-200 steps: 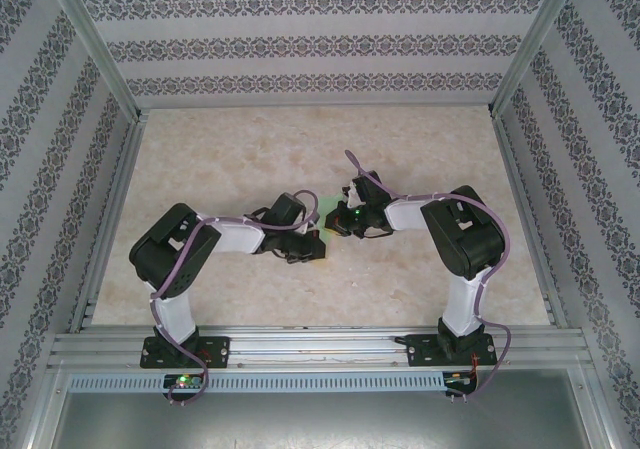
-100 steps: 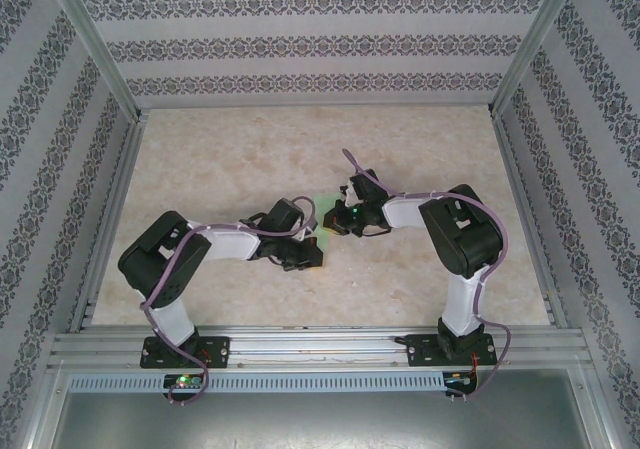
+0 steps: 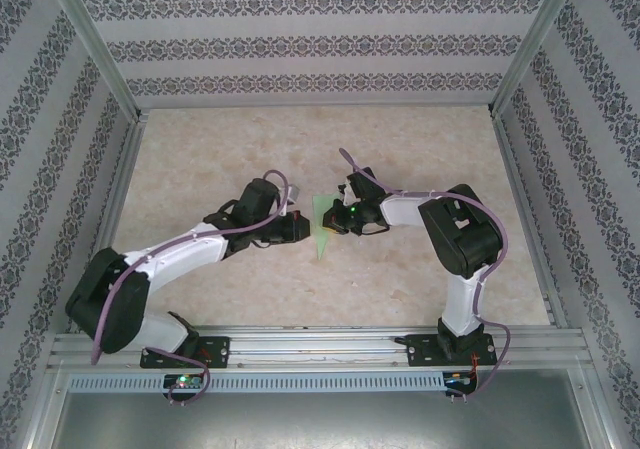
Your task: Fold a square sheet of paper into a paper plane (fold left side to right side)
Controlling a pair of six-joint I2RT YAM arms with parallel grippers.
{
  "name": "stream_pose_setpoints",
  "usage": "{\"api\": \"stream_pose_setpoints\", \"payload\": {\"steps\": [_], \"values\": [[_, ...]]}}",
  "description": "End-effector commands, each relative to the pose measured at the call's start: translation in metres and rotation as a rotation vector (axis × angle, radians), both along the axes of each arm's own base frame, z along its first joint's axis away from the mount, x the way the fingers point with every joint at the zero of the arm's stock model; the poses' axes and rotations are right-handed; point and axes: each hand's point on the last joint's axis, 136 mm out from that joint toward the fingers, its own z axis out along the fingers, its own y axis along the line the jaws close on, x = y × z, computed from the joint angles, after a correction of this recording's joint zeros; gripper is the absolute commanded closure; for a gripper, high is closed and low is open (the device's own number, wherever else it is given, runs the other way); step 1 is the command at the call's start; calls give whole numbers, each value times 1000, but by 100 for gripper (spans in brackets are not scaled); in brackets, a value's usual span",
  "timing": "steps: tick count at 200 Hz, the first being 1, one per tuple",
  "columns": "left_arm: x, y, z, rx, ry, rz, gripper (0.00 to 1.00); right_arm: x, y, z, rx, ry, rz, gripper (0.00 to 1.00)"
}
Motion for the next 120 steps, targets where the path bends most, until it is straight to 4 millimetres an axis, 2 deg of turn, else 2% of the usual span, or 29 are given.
{"api": "stream_pose_setpoints", "payload": {"steps": [1,29,53,86,120], "values": [[9,27,3,87,-68,66,94,-2,-8,-6,-84,-5,0,100],[21,47,24,116,-156,130,93,6,-9,14,-94,-60,6,100],[32,66,45,142,-254,199,88,11,-15,37,-129,-122,7,94],[42,98,66,194,-360,304,72,9,-33,66,-232,-193,10,80],[45,125,76,219,-407,380,59,0,-60,86,-477,-256,25,61]]}}
